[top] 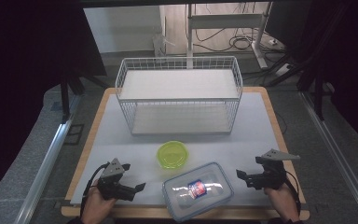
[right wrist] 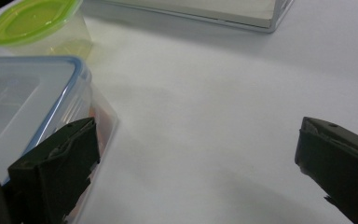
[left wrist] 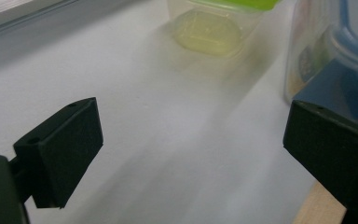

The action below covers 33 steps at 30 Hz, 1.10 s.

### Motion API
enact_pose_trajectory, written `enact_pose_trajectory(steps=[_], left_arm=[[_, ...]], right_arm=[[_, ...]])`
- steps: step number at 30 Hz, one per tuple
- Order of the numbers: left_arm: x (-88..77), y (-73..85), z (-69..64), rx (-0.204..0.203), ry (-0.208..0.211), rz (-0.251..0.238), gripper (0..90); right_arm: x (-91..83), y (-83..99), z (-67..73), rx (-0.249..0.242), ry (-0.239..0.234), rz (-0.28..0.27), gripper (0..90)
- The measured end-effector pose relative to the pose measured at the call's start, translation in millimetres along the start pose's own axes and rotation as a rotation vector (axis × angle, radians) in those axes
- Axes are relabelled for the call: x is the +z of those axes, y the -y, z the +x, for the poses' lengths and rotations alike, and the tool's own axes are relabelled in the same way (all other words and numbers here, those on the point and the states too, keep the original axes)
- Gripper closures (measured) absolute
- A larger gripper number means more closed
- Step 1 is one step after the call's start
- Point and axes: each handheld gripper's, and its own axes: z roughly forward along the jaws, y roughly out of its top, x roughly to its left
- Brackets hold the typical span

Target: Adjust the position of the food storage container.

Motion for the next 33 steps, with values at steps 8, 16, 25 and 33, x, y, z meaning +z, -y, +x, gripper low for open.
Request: enact_pose_trajectory(steps=[8,16,25,33], left_arm=[[-3.4,-1.1,-0.2,-0.033,0.009,-0.038,5.5],[-3.6,-3.6,-5.9,-0.023,0.019,-0.024,5.3],[-13.4,-12.3,-27.6,0.016,0.080,-0.057,25.8],[-16.3,-8.9,-57.0,0.031,0.152,-0.071,61.9]], right_arm=[[8.4,1.3,3.8,-0.006,0.012,0.008,0.0],[9.0,1.8,4.9,-0.027,0.026,0.028,0.0],[-0.5,0.5,12.8,-0.036,0.022,0.040,15.9],[-16.9,6.2,25.5,-0.068,-0.044,0.047,51.0]])
